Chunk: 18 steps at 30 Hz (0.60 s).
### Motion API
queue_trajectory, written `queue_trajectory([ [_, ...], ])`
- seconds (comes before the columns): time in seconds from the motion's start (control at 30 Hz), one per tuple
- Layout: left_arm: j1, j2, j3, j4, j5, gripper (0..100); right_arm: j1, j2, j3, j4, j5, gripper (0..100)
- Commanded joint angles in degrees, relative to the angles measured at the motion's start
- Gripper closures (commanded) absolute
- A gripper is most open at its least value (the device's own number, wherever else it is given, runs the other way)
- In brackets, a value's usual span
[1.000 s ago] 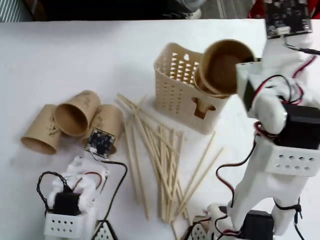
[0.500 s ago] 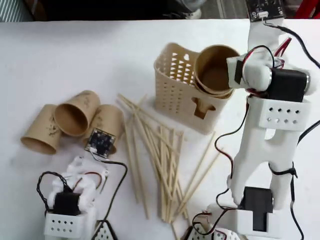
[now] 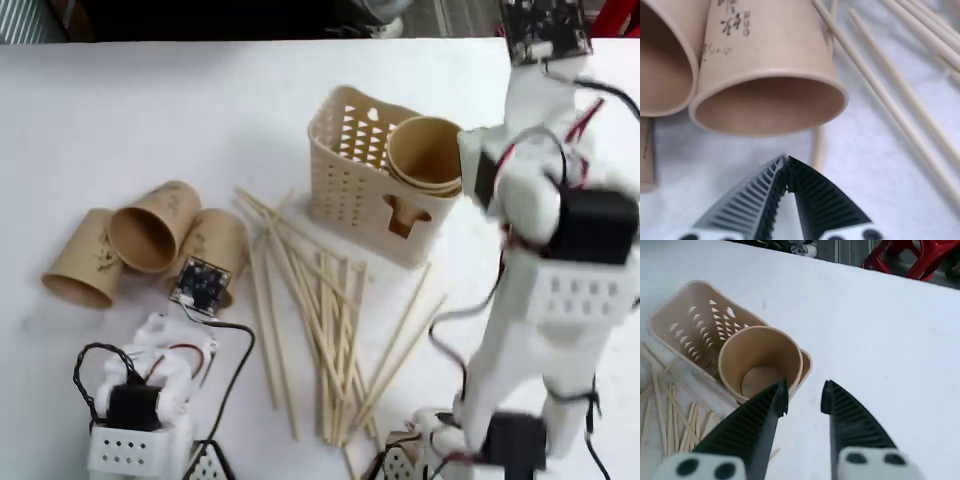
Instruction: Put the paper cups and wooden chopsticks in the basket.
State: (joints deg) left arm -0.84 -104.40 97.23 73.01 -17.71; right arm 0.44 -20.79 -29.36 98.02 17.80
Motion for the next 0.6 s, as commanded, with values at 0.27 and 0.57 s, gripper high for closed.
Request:
queue_trajectory([
  [0.27,-1.54,0.13,-7.82,-3.34,-0.26,98,-12.26,-24.66,37.19,-1.27,6.15,97.9],
  [0.57,-2.42,0.13,-20.04,-3.16,-5.36,98,-18.24,-34.86,67.69,-14.99,6.15,97.9],
])
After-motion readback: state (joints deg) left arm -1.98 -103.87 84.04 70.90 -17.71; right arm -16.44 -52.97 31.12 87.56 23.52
